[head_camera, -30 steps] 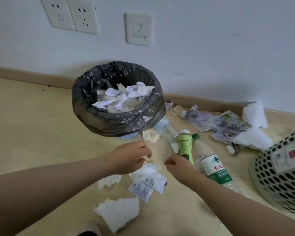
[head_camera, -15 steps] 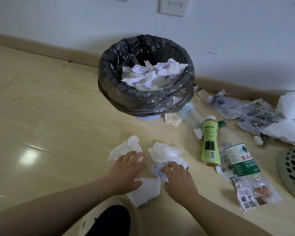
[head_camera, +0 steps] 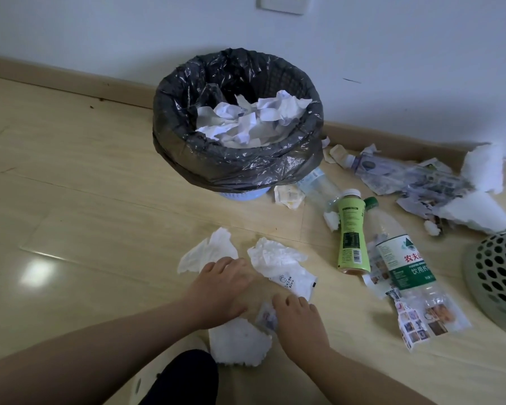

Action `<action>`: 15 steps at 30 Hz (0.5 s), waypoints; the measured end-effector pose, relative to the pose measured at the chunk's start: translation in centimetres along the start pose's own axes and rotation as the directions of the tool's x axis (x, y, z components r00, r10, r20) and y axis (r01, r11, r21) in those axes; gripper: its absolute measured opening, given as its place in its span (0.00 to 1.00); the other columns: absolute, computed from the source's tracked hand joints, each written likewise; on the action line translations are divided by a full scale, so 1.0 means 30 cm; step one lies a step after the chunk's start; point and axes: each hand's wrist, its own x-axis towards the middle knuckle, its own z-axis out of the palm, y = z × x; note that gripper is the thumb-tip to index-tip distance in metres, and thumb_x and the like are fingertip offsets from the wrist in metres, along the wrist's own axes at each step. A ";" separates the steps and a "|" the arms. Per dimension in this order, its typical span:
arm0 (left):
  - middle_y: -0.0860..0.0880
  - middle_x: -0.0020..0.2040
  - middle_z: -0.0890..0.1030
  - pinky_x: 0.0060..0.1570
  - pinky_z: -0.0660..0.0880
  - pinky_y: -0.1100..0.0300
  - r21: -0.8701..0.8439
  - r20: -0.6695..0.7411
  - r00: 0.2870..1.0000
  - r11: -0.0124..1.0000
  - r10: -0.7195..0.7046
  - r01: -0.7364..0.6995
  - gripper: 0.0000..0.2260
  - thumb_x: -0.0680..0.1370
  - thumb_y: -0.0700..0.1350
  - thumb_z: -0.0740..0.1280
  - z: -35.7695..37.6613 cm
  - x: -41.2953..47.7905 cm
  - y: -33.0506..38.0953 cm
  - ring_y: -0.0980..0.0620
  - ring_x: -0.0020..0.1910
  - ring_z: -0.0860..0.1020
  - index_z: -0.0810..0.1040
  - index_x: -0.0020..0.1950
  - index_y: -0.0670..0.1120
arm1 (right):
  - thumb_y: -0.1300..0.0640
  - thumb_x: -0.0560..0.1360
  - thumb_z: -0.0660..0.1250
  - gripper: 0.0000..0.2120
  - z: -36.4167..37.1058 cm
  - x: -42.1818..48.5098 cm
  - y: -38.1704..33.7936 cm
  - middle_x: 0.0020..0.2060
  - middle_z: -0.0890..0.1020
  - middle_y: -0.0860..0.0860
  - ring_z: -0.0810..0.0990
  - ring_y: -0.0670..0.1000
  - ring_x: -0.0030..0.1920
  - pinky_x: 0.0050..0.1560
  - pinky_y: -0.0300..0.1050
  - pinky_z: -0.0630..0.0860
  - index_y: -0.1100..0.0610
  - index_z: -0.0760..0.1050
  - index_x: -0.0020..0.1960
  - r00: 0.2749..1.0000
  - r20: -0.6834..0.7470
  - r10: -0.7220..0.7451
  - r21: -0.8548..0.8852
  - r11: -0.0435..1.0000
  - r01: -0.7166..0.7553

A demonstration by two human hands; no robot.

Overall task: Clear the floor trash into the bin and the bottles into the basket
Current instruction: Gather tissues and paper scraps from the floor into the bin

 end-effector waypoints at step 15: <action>0.47 0.78 0.43 0.72 0.51 0.46 0.098 0.252 0.965 0.990 0.077 -0.104 0.31 0.77 0.49 0.62 -0.083 0.193 0.019 0.44 0.77 0.45 0.52 0.76 0.54 | 0.46 0.78 0.58 0.15 -0.109 0.088 0.147 0.74 0.54 0.49 0.56 0.56 0.71 0.67 0.49 0.62 0.52 0.73 0.60 0.967 0.024 0.253 0.401 0.884 -0.241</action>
